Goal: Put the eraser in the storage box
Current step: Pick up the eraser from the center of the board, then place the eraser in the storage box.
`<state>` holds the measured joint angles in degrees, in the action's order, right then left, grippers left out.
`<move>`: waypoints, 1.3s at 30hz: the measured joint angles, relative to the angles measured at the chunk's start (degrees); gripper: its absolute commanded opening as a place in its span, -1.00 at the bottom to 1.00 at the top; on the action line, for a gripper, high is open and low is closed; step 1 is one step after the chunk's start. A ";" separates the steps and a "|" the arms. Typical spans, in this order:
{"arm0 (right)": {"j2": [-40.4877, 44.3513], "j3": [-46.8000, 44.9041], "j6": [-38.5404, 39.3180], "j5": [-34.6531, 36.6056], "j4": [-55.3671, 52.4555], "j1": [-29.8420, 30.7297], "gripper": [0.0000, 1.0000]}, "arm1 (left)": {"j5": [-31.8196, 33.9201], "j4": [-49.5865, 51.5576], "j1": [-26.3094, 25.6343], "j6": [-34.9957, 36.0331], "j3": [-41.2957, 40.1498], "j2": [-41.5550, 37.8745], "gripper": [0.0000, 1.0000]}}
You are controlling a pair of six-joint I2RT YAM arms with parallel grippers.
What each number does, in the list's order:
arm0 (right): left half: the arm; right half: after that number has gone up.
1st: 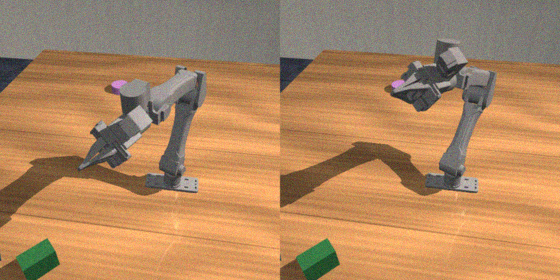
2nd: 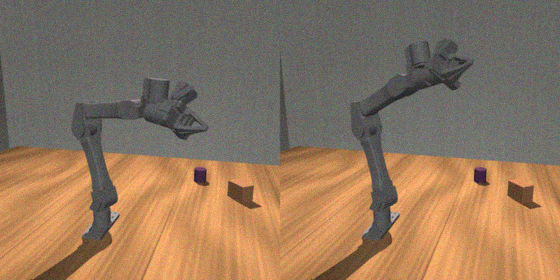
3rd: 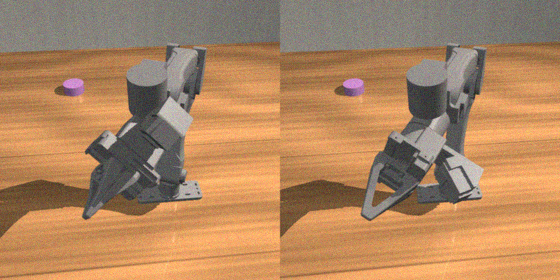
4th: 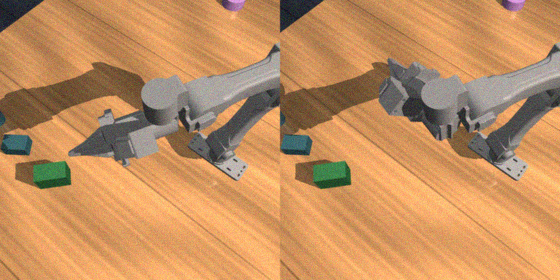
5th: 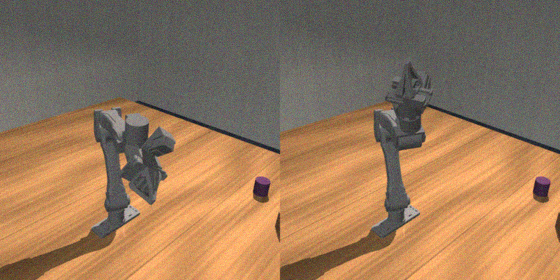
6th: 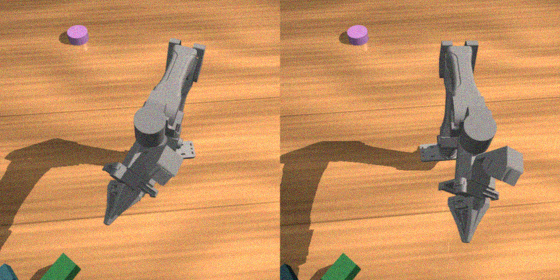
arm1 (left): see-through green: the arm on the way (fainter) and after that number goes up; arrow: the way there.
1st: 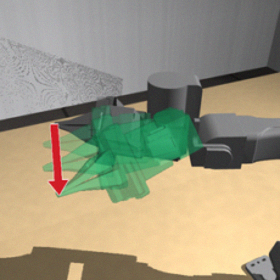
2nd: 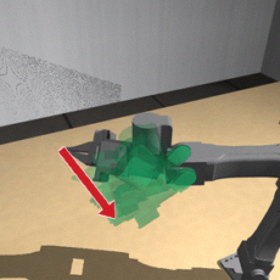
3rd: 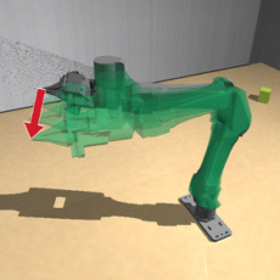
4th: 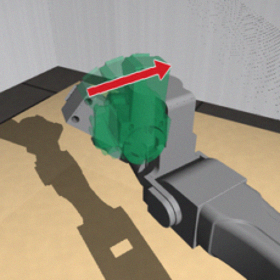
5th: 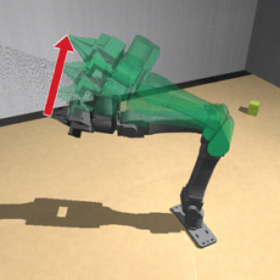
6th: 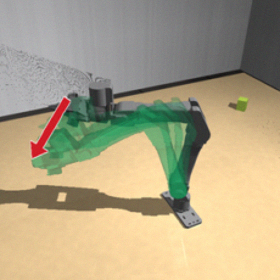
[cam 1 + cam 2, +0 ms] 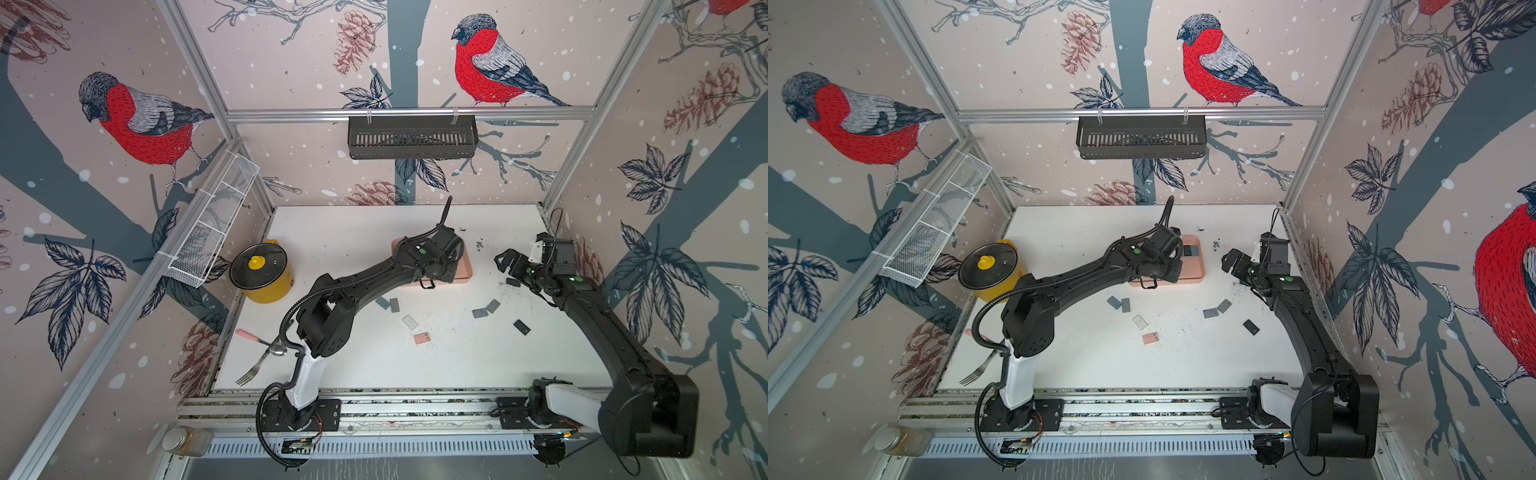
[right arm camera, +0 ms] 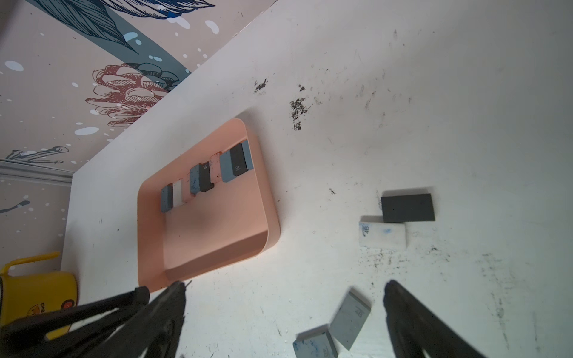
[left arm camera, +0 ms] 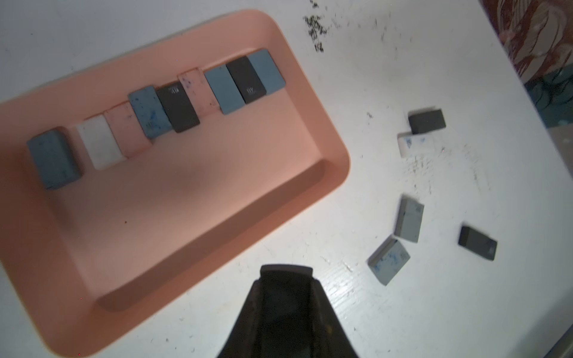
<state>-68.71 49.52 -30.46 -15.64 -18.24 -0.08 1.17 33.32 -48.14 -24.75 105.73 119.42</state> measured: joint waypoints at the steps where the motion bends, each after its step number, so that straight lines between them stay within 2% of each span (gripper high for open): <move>1: -0.24 0.31 -0.39 -0.15 0.26 0.09 0.98 | -0.48 0.44 0.72 -0.70 2.67 1.57 -0.52; 6: -0.92 1.31 -1.09 -0.37 0.74 0.74 0.98 | -5.73 2.93 3.43 -3.93 17.25 11.58 -0.52; 10: -0.96 1.38 -1.25 -0.37 1.33 0.76 0.98 | -9.51 2.86 4.46 -6.99 23.45 17.44 -0.52; 17: -1.22 0.87 -1.27 -0.35 2.10 0.76 0.98 | -13.14 -1.07 4.85 -13.68 23.98 22.05 -0.51; 22: -1.66 0.39 -1.31 -0.35 2.78 0.76 0.98 | -13.11 -5.07 4.68 -17.97 23.28 23.93 -0.51; 39: -1.77 -1.53 -1.46 -0.35 3.87 0.72 0.98 | -6.93 -10.88 3.91 -23.15 24.17 28.48 -0.50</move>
<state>-70.48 47.99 -31.92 -15.99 -14.37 0.64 -5.76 22.44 -44.23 -47.90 129.91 147.89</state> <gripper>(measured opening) 0.991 0.251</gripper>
